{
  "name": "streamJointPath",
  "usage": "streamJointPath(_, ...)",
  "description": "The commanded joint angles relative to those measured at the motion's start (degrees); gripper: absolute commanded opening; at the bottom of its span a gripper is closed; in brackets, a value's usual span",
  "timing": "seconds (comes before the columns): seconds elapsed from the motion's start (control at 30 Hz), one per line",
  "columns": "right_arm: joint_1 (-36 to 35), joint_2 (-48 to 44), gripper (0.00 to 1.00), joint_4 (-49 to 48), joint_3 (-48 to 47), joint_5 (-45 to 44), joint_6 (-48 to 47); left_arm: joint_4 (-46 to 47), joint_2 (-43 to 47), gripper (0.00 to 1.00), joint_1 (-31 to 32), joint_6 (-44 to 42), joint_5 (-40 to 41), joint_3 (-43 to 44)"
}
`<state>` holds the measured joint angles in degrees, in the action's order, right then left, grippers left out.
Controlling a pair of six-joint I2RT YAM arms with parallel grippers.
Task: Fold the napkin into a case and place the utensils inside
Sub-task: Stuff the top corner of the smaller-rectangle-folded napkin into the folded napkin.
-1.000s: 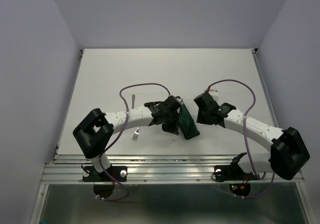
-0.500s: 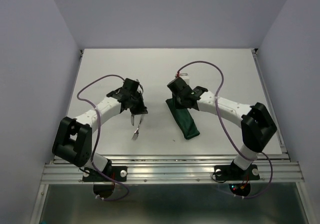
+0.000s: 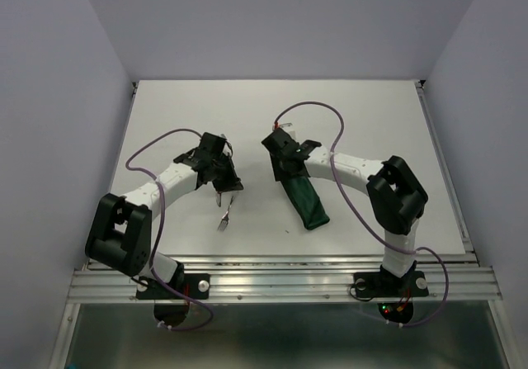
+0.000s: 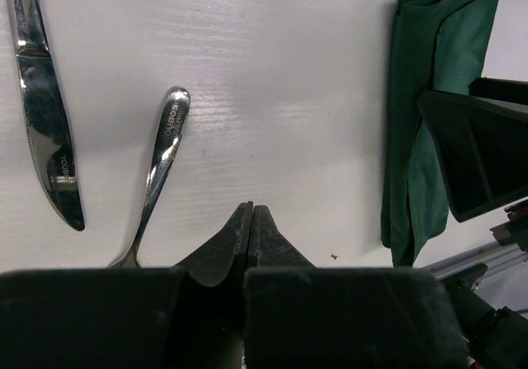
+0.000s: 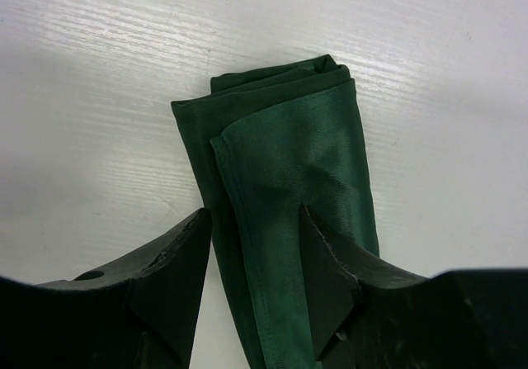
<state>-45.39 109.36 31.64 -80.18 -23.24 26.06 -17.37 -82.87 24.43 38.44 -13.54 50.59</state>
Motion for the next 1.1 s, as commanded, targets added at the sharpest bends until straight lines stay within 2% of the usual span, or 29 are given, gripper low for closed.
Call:
streamJointPath(0.0, -0.58, -0.11, 0.52, -2.98, -2.70, 0.83, -1.54, 1.54, 0.08, 0.00, 0.27, 0.32, -0.87, -1.37)
streamJointPath(0.33, -1.11, 3.05, 0.52, -4.22, -4.80, 1.45, -2.07, 3.04, -0.71, 0.00, 0.27, 0.68, -1.31, -3.13)
streamJointPath(0.67, -1.11, 6.21, 0.50, -4.30, -6.57, -1.54, -1.72, 3.92, -1.15, 0.00, 0.27, 0.33, -1.75, -4.01)
streamJointPath(0.77, -1.11, 6.48, 0.45, -4.22, -6.83, -2.33, -1.11, 4.27, -1.42, 0.00, 0.27, 0.15, -2.02, -4.36)
streamJointPath(0.87, -1.11, 6.48, 0.35, -4.04, -6.83, -3.12, -0.49, 4.62, -1.42, 0.00, 0.27, 0.15, -2.28, -4.71)
streamJointPath(1.07, -1.11, 6.30, 0.08, -4.13, -6.48, -2.77, -0.05, 4.97, -1.50, 0.00, 0.27, 0.06, -2.46, -5.06)
